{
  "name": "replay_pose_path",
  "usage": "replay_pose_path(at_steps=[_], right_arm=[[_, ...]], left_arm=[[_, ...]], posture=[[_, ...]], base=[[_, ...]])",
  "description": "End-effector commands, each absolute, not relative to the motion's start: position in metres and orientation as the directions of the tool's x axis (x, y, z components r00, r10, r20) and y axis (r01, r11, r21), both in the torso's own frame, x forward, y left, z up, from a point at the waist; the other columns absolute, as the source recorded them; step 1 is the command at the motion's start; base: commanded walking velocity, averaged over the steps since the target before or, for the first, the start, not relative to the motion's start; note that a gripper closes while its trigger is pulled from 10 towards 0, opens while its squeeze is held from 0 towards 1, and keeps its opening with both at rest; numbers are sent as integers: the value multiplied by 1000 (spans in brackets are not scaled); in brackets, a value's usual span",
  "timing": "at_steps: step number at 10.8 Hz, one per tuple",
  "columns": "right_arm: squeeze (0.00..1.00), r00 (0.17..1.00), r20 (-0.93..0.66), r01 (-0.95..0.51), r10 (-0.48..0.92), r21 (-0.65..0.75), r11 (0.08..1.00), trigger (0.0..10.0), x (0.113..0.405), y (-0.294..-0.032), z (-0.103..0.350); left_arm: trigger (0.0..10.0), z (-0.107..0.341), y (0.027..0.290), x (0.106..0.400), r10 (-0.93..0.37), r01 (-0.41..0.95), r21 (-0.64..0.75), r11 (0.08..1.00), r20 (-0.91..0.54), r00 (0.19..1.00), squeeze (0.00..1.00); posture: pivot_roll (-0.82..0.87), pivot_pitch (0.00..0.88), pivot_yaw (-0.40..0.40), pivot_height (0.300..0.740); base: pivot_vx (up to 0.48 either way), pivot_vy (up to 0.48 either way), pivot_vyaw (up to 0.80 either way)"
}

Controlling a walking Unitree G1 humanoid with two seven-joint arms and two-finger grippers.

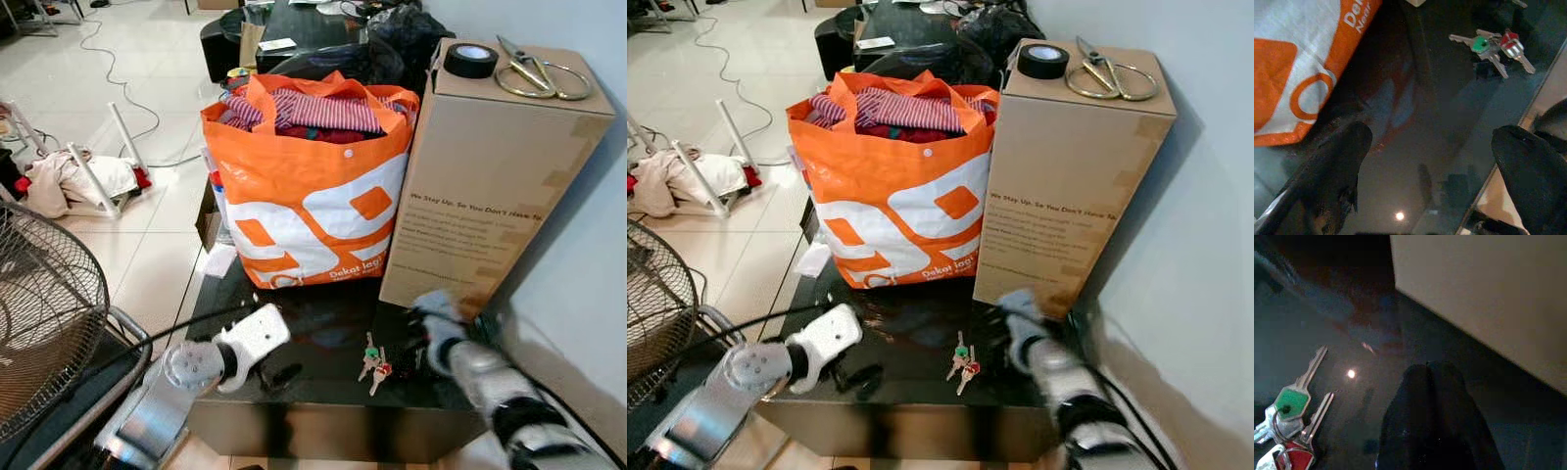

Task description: Hang keys on a hook

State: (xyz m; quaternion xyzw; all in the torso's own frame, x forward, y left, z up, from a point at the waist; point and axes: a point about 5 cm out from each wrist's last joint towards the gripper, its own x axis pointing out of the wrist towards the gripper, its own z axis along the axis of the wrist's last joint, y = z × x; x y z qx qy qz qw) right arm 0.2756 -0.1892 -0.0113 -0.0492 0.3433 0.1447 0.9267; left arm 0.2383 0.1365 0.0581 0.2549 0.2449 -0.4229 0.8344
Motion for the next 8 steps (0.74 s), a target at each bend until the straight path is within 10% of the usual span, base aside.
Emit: replay_pose_path(at_steps=[1,3,5,6,8], right_arm=[[0,732,-633,-293,251,40,955,0,275,-190,-9],[0,748,-606,-295,268,58,954,0,269,-195,-4],[20,750,-628,-276,209,-10,961,10000,269,-194,-7],[1000,741,-647,-266,180,-36,963,10000,269,-193,-9],[1000,702,-690,-296,176,-58,953,10000,267,-186,-14]], left_arm=[[10000,60,139,242,-570,824,238,515,-623,536,0],[10000,64,141,253,-560,811,268,520,-609,561,0],[10000,65,142,257,-560,810,277,517,-605,565,0],[10000,65,143,257,-560,810,279,516,-606,565,0],[10000,65,144,256,-562,813,280,511,-606,562,0]], posture=[[-65,0,41,740],[-67,0,50,740],[-62,0,55,740],[-62,0,57,740],[-61,0,56,740]], base=[[0,0,0],[0,0,0],[0,0,0],[0,0,0],[0,0,0]])
